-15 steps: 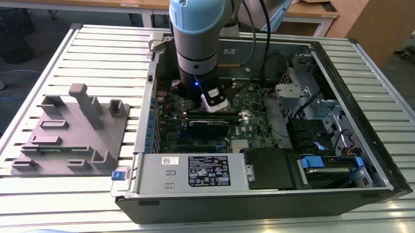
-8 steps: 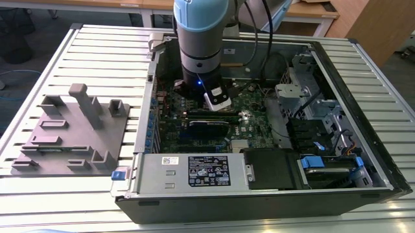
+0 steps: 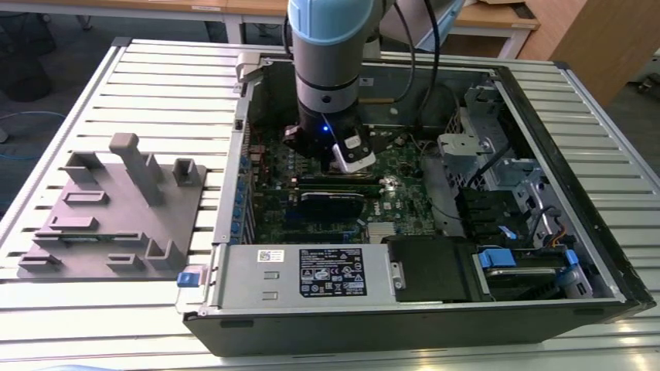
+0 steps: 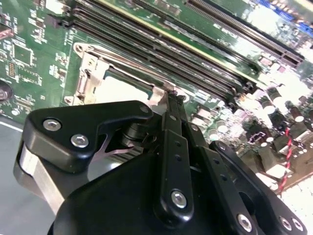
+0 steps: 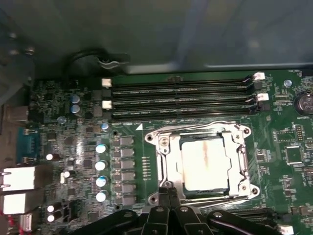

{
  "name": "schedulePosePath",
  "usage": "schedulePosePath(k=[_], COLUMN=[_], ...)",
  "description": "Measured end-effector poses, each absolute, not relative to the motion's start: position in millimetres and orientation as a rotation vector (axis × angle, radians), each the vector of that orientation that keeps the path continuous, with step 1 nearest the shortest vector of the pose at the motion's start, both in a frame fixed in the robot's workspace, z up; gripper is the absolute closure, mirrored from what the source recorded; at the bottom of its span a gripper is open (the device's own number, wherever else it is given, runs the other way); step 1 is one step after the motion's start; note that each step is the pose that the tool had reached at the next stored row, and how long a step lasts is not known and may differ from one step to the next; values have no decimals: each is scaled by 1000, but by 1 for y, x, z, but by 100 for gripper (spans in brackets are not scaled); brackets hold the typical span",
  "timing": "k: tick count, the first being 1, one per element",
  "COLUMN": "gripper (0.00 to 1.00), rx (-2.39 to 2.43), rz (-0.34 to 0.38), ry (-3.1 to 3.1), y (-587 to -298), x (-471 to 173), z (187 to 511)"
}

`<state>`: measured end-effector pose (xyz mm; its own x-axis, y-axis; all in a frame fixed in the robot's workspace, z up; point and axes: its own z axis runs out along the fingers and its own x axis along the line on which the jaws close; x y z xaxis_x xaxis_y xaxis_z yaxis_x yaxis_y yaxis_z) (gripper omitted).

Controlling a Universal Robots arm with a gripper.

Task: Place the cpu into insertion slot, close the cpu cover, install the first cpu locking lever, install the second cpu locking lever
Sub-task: 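Install the second cpu locking lever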

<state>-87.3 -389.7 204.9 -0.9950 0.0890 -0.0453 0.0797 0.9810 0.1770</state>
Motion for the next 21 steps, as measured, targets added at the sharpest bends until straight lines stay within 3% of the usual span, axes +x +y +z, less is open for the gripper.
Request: schedulePosePath(k=[21], gripper=[89], rx=[128], rz=[172], ry=[3079], y=[-355], x=[-56], z=[204])
